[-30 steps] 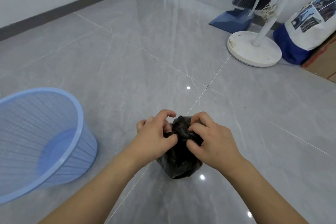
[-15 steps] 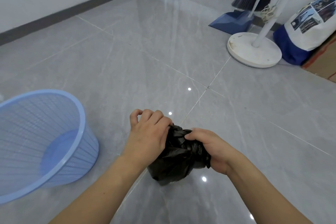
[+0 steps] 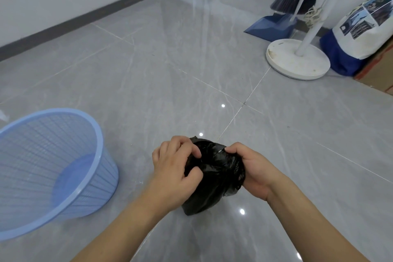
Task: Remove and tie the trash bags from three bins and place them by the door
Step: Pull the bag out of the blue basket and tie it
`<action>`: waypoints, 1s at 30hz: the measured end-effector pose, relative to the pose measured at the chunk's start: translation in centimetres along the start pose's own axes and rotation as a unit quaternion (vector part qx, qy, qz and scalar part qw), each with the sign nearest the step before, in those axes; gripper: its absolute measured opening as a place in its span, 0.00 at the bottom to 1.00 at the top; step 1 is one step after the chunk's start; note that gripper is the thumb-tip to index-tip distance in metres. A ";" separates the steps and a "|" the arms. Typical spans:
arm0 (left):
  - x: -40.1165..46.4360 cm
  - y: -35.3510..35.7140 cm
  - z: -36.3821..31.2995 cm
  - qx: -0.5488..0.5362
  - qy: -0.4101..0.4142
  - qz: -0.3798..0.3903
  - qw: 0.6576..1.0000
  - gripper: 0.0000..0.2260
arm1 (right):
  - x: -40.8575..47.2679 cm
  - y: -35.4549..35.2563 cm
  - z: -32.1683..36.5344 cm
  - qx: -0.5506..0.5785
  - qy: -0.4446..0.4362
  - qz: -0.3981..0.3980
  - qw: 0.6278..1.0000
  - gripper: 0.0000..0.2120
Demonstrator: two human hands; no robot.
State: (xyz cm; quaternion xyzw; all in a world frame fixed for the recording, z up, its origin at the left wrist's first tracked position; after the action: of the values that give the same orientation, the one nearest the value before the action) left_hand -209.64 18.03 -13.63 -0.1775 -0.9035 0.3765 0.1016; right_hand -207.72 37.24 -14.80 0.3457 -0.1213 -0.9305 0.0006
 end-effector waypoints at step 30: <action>2.9 -2.4 2.0 -0.609 -0.451 -0.042 0.652 0.13 | 0.7 -0.1 -0.9 -0.651 -0.212 -0.136 0.716 0.18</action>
State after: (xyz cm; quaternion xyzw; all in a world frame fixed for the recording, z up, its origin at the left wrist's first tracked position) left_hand -213.53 16.26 -13.16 0.0301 -0.8712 -0.2290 -0.4332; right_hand -207.69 37.07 -15.90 0.0664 0.5662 -0.8183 0.0732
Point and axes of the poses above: each hand's wrist, its own x-axis towards the middle knuckle, its own y-axis out of the palm, z = x × y, the point moved 1 cm from there along x, towards the middle knuckle, and after that the axes turned 1 degree about -y, right-handed, at the moved point
